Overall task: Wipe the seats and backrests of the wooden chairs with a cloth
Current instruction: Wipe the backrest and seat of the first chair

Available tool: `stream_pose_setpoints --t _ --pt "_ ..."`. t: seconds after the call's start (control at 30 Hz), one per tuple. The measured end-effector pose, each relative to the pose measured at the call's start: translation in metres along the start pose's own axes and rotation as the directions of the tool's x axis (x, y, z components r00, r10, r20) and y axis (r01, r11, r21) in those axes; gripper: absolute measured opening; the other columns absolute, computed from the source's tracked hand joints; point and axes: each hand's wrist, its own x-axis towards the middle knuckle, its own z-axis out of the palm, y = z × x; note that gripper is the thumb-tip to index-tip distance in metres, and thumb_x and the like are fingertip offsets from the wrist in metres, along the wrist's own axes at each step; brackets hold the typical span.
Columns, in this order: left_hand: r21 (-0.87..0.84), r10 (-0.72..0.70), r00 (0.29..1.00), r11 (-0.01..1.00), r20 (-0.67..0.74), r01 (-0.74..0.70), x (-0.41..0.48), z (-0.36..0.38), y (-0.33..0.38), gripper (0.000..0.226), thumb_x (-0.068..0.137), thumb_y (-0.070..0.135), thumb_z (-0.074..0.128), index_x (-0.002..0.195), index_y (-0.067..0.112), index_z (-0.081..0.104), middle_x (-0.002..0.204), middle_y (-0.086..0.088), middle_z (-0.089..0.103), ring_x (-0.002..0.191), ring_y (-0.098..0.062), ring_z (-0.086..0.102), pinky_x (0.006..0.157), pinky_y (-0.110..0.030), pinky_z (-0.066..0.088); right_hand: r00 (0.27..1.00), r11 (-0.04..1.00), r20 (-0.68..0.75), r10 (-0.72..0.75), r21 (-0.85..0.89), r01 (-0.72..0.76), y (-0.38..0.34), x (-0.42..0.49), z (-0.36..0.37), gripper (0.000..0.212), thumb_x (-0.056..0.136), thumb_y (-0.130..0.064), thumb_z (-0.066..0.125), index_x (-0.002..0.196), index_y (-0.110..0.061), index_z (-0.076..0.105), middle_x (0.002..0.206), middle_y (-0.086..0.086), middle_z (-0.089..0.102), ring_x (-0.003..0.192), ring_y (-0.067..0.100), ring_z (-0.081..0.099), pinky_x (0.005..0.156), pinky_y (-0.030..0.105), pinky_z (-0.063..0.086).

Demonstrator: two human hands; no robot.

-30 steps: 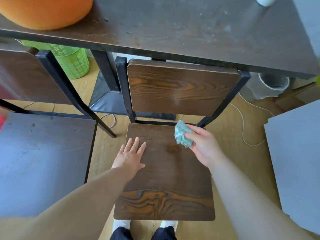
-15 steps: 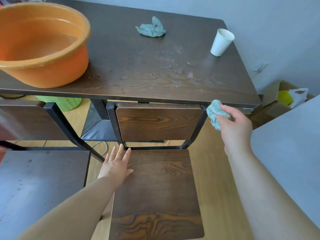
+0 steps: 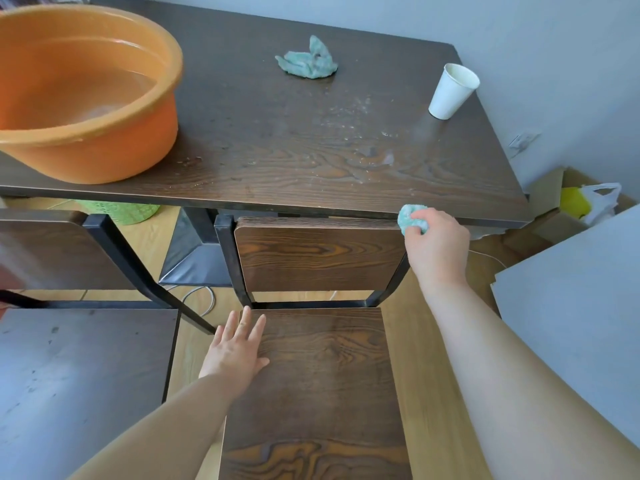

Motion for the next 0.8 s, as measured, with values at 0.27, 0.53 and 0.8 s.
stream_pose_setpoints --t 0.27,0.53,0.8 --pt "-0.012 -0.005 1.000 1.000 0.017 0.006 0.004 0.013 -0.004 0.081 0.103 0.047 0.043 0.158 0.024 -0.012 0.164 -0.008 -0.021 0.151 -0.031 -0.017 0.125 -0.045 0.004 0.988 0.978 0.053 -0.143 -0.146 0.149 -0.008 -0.002 0.003 0.024 0.090 -0.012 0.062 0.113 -0.005 0.067 0.108 0.012 0.068 0.099 0.024 0.058 0.078 0.034 0.054" --pt "-0.027 0.020 0.999 0.999 0.029 -0.019 0.005 0.017 -0.001 0.081 0.103 0.044 0.044 0.158 0.023 -0.011 0.164 -0.008 -0.022 0.151 -0.031 -0.018 0.125 -0.044 0.002 0.961 0.959 0.113 -0.253 -0.102 0.264 -0.052 -0.012 0.022 0.022 0.087 -0.010 0.060 0.106 -0.006 0.070 0.099 0.009 0.069 0.093 0.025 0.057 0.073 0.032 0.048" --pt "-0.021 0.019 0.999 1.000 0.044 -0.018 0.002 0.017 -0.009 0.082 0.103 0.043 0.045 0.157 0.023 -0.013 0.163 -0.009 -0.023 0.150 -0.032 -0.019 0.125 -0.046 0.003 0.974 0.971 0.101 -0.202 -0.107 0.213 -0.067 -0.021 0.027 0.027 0.090 -0.016 0.064 0.114 -0.008 0.069 0.111 0.009 0.068 0.103 0.022 0.059 0.080 0.032 0.053"
